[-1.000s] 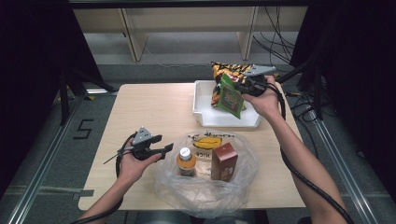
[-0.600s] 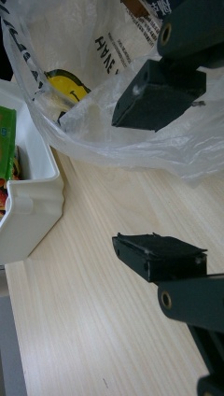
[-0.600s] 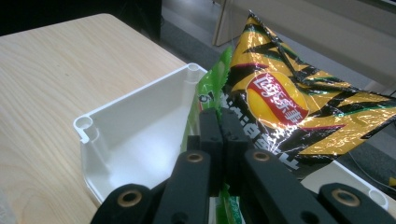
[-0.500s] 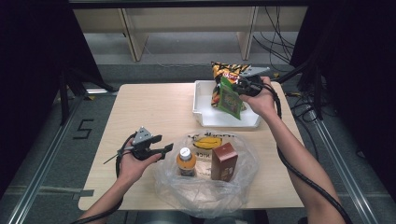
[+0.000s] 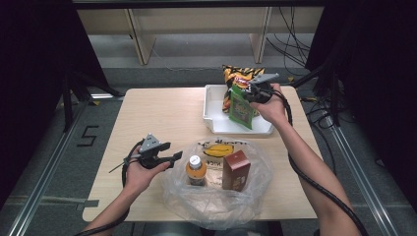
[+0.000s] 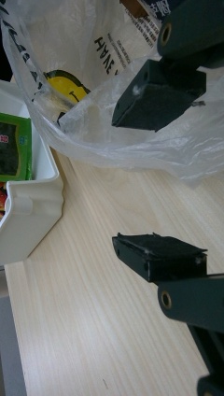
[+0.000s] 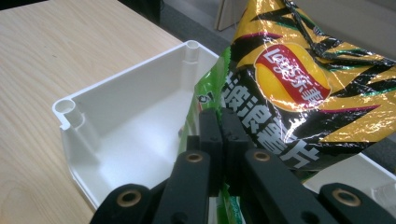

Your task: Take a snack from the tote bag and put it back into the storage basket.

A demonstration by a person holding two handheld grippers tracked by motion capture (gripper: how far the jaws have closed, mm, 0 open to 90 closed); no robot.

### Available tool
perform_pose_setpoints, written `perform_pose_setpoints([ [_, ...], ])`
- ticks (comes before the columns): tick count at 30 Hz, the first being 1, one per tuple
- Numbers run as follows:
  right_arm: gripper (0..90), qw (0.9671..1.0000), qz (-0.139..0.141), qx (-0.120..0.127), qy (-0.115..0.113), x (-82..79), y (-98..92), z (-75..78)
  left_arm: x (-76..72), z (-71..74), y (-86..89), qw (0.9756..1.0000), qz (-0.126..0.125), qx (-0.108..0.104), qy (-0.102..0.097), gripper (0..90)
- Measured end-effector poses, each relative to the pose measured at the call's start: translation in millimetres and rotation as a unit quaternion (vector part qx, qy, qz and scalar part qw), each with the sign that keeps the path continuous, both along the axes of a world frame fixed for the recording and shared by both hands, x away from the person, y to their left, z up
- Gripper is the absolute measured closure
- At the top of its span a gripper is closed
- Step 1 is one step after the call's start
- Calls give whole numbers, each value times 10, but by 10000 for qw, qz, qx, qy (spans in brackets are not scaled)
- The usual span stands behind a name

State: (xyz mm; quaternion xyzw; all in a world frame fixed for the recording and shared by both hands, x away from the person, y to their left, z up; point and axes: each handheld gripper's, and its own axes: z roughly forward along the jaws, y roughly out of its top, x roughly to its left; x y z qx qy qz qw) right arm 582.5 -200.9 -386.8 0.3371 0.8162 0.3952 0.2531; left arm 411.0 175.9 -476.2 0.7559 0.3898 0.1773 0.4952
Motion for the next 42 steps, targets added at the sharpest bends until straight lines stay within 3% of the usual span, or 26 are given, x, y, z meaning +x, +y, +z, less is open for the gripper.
perform_pose_setpoints([
  [2, 900, 9999, 23, -56, 85, 12, -11, -8, 1, -1, -1, 10000, -2, 1, 4, 357],
  [3, 900, 10000, -56, 15, 1, 22, 3, -33, 0, -1, -2, 10000, -2, -2, 4, 357],
  [4, 900, 9999, -17, -56, 112, 20, -11, -27, 0, -1, -3, 10000, -4, -5, 1, 357],
  [8, 900, 10000, -77, 9, 59, 42, -1, -67, -2, 0, -4, 10000, -15, 16, -8, 357],
  [12, 897, 10000, -35, -77, 24, 62, -14, -84, -1, -1, -5, 10000, -28, 28, -15, 357],
  [13, 897, 9998, -33, -145, 105, 57, -23, -74, -1, -1, -5, 10000, -30, 30, -16, 357],
  [17, 885, 9998, -83, -154, 102, 62, -24, -80, 1, -5, -7, 10000, -25, 28, -9, 357],
  [19, 873, 9998, -91, -153, -4, 73, -19, -92, 1, -4, -8, 10000, -31, 40, -9, 357],
  [22, 858, 9997, -106, -200, 46, 73, -15, -91, -1, -4, -10, 10000, -28, 39, -4, 357],
  [28, 781, 9994, -144, -313, 44, 77, -16, -97, 0, -3, -8, 10000, -28, 35, -8, 357],
  [36, 608, 9993, -309, -217, -53, 64, 23, -99, -1, -3, -10, 10000, -36, 42, -6, 357],
  [42, 576, 9992, -362, -153, -122, 48, 22, -32, 0, -3, -10, 10000, -36, 32, -9, 357],
])
